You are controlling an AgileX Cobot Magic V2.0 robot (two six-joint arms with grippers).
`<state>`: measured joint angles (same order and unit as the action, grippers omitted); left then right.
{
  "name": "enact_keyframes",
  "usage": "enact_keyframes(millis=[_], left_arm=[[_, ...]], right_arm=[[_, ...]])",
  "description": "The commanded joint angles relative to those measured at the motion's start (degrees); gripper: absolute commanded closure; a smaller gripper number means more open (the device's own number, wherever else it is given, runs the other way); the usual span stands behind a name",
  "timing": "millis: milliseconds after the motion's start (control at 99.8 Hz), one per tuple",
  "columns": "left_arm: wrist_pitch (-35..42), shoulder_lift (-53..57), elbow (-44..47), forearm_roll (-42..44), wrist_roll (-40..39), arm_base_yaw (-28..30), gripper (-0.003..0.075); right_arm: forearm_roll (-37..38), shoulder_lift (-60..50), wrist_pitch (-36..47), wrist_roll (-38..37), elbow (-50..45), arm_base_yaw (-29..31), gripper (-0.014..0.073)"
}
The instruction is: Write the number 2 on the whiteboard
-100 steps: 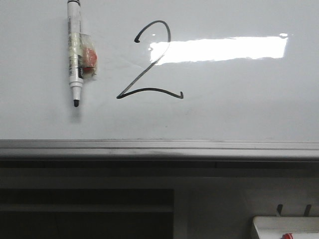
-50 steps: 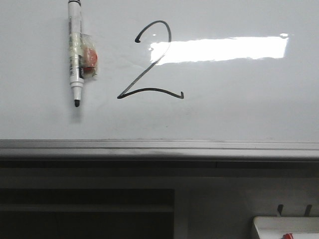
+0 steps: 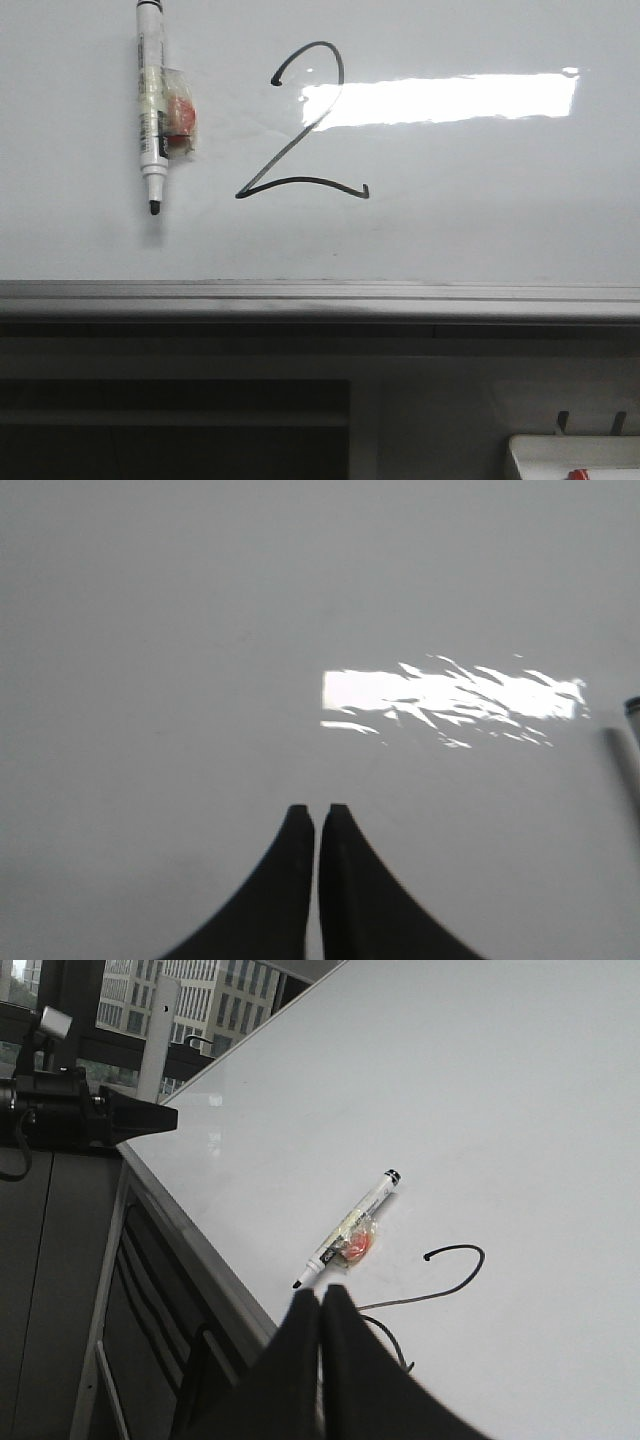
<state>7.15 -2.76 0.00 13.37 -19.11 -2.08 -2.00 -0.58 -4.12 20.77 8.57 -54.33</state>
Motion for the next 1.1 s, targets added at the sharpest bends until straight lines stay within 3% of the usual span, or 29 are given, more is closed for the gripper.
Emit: enact_keyframes(millis=[0, 110, 331, 1092], left_arm=[[4.30, 1.29, 0.70, -4.58, 3.38, 2.90, 0.0741], [-4.02, 4.36, 0.70, -7.72, 8.28, 3.89, 0.0741], [-23.84, 4.59, 0.70, -8.18, 8.25, 2.76, 0.0741], [-23.35, 4.50, 0.70, -7.64, 8.46, 2.76, 0.0741]], right_arm=[[0.34, 0.04, 4.78, -0.04, 1.51, 0.31, 0.0643], [0.34, 0.04, 4.78, -0.04, 1.51, 0.31, 0.0643], [0.34, 0.04, 4.78, -0.04, 1.51, 0.31, 0.0643], [0.34, 0.04, 4.78, -0.04, 1.51, 0.31, 0.0643]])
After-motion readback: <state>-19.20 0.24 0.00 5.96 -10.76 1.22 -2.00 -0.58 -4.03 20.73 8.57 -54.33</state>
